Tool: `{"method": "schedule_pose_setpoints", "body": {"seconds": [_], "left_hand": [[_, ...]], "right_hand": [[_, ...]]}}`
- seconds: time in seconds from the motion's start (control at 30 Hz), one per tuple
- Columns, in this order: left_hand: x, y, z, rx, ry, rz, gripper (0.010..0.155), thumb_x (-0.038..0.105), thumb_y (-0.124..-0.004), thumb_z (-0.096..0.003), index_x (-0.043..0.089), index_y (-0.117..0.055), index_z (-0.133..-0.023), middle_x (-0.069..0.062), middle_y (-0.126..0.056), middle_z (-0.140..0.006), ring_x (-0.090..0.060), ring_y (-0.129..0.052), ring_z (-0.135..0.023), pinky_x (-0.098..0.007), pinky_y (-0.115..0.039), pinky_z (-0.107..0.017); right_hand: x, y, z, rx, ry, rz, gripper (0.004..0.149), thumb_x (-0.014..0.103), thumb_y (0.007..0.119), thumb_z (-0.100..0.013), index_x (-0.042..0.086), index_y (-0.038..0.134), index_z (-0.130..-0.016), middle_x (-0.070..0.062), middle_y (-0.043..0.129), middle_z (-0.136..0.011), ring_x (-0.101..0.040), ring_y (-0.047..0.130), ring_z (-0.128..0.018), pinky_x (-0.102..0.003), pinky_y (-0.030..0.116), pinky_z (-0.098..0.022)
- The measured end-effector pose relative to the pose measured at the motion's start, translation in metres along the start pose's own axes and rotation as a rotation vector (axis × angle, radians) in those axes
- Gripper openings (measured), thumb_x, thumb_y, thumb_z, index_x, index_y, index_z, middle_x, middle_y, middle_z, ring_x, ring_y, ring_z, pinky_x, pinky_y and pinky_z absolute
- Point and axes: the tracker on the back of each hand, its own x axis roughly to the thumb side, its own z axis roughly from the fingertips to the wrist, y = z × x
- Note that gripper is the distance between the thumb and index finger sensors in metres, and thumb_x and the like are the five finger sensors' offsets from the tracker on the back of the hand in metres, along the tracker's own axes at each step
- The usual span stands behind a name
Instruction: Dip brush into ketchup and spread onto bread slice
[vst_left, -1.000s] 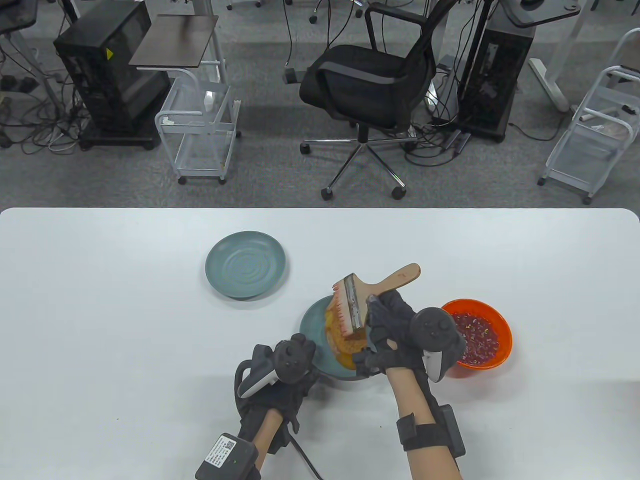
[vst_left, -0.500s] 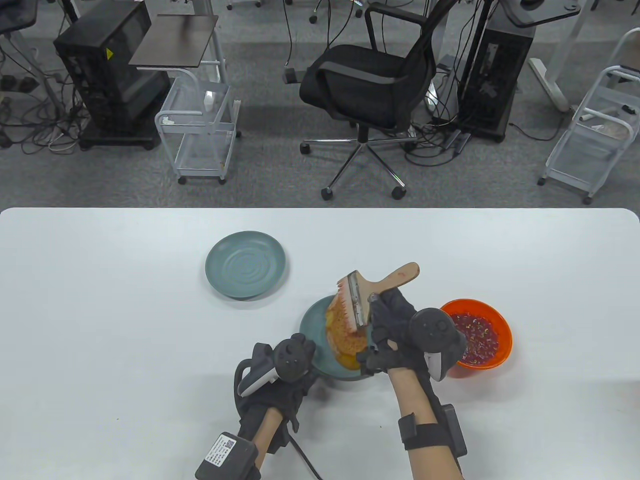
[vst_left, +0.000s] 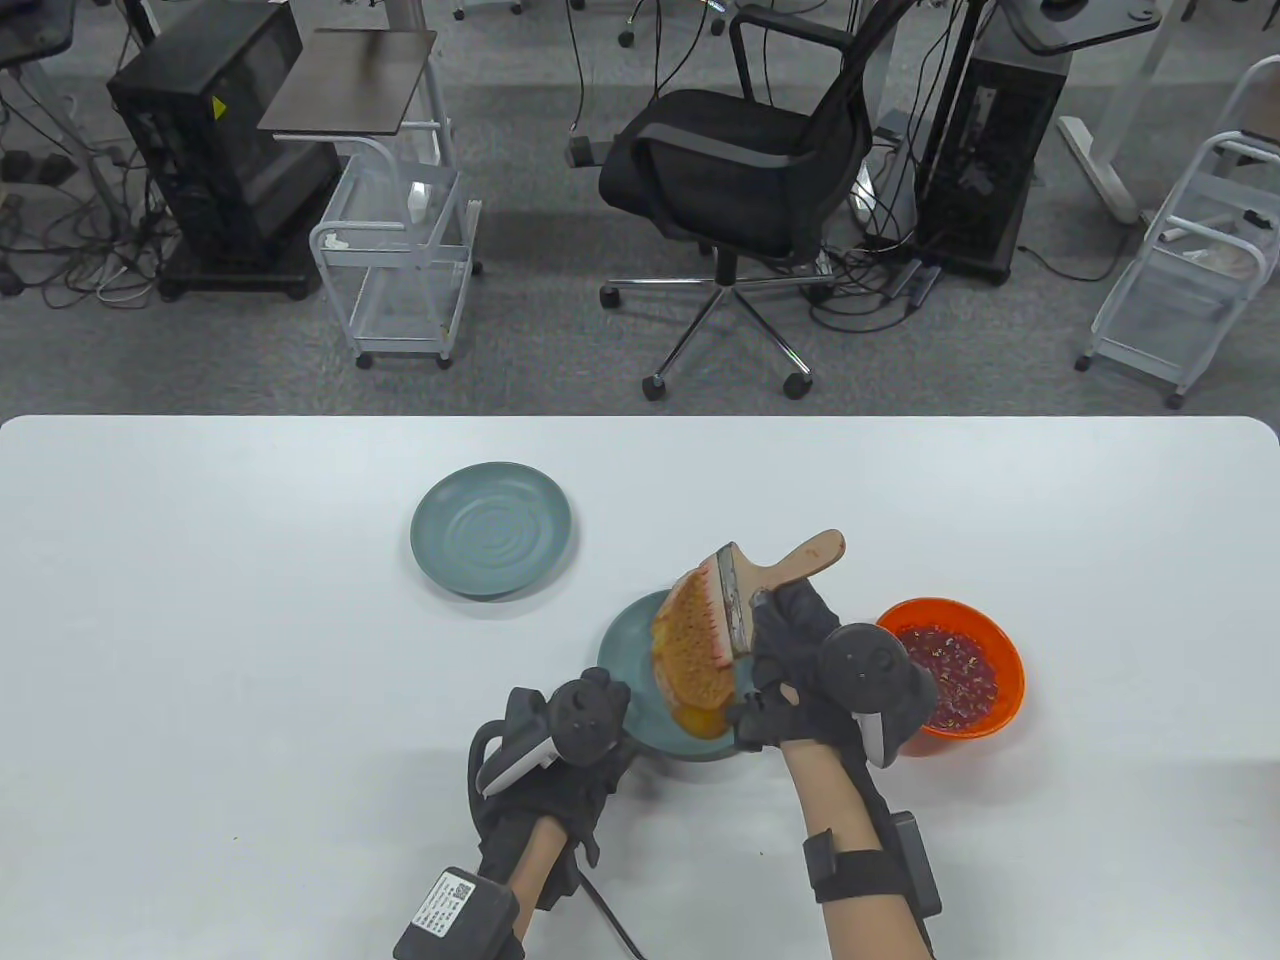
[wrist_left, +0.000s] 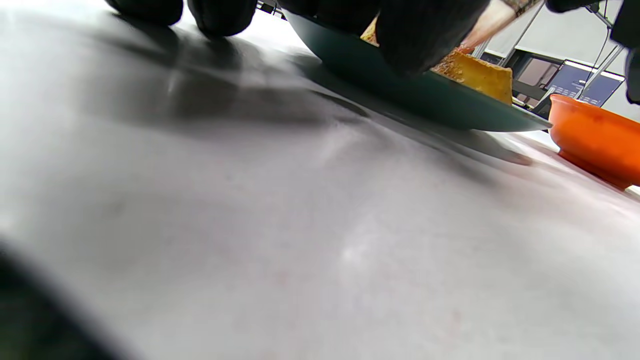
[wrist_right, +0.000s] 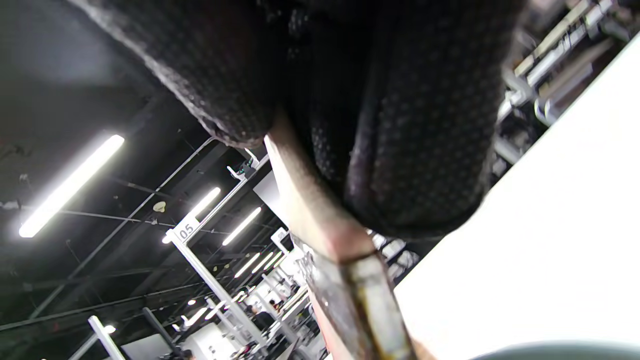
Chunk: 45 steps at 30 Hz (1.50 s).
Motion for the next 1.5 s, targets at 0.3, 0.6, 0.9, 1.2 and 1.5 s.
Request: {"method": "schedule_pose_setpoints", "body": {"seconds": [0.3, 0.6, 0.9, 1.2, 1.5], "left_hand": [[-0.001, 0.0, 0.0, -0.005, 0.001, 0.002, 0.06, 0.042, -0.065, -0.0646, 0.019, -0.045, -0.116, -0.01, -0.029, -0.119, -0.047, -0.045, -0.108, -0.063, -0.048, -0.069], [0.001, -0.002, 0.001, -0.027, 0.005, -0.023, 0.062, 0.043, -0.066, -0.0646, 0.019, -0.041, -0.116, -0.01, -0.026, -0.119, -0.047, -0.042, -0.108, -0.063, -0.046, -0.069], [-0.001, -0.001, 0.002, -0.038, 0.002, 0.001, 0.062, 0.043, -0.065, -0.0647, 0.021, -0.04, -0.116, -0.007, -0.025, -0.119, -0.046, -0.041, -0.109, -0.063, -0.045, -0.07], [0.0, -0.002, 0.002, -0.042, 0.005, -0.007, 0.062, 0.043, -0.065, -0.0648, 0.02, -0.039, -0.117, -0.009, -0.024, -0.119, -0.046, -0.04, -0.109, -0.063, -0.045, -0.07], [0.0, -0.002, 0.002, -0.048, 0.004, -0.009, 0.063, 0.043, -0.066, -0.0649, 0.021, -0.038, -0.117, -0.007, -0.023, -0.119, -0.046, -0.039, -0.109, -0.062, -0.044, -0.07]], "right_hand": [[0.0, -0.001, -0.004, -0.014, -0.009, 0.092, 0.046, 0.022, 0.09, -0.047, -0.002, 0.082, -0.086, -0.03, 0.092, -0.069, -0.038, 0.111, -0.046, -0.037, 0.103, -0.027], [-0.003, 0.013, -0.001, 0.068, 0.119, -0.127, 0.046, 0.022, 0.09, -0.048, -0.002, 0.081, -0.086, -0.03, 0.092, -0.069, -0.038, 0.111, -0.046, -0.036, 0.103, -0.027], [-0.004, -0.011, -0.006, -0.119, -0.005, 0.143, 0.046, 0.023, 0.09, -0.047, -0.002, 0.082, -0.085, -0.029, 0.093, -0.068, -0.036, 0.112, -0.045, -0.034, 0.104, -0.026], [-0.005, 0.017, 0.0, 0.063, 0.134, -0.081, 0.046, 0.022, 0.09, -0.048, -0.003, 0.081, -0.086, -0.03, 0.092, -0.068, -0.038, 0.111, -0.046, -0.036, 0.103, -0.026], [-0.001, -0.011, -0.006, -0.131, 0.016, 0.13, 0.046, 0.024, 0.089, -0.048, -0.001, 0.081, -0.086, -0.028, 0.092, -0.068, -0.035, 0.112, -0.046, -0.033, 0.104, -0.026]]}}
